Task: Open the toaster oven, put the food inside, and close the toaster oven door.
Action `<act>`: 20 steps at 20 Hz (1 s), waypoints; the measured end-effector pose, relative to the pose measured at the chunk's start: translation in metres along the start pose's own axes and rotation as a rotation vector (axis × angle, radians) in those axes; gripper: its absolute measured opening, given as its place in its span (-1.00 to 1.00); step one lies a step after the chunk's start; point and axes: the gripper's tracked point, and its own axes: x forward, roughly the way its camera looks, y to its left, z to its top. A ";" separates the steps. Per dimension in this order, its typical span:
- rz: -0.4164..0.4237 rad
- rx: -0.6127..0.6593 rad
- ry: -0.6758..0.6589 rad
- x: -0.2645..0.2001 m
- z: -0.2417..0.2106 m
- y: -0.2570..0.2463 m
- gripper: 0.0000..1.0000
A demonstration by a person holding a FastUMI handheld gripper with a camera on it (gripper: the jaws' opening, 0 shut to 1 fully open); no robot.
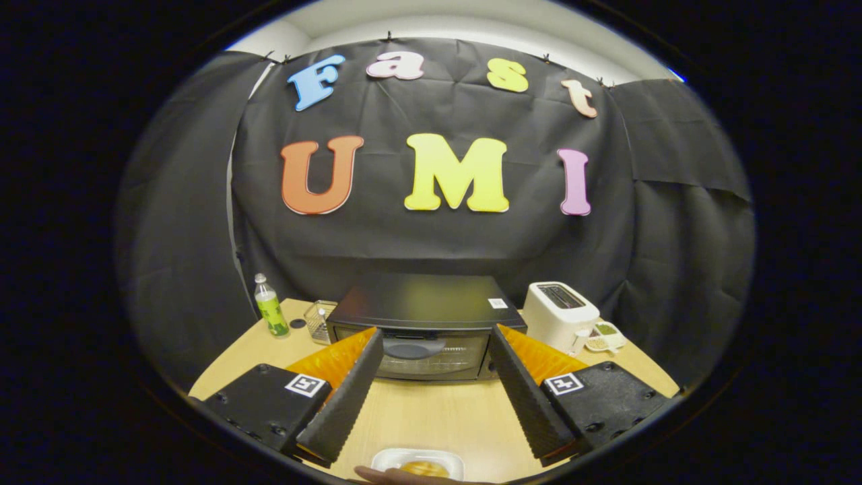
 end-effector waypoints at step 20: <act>0.037 -0.010 0.168 0.134 -0.051 0.034 1.00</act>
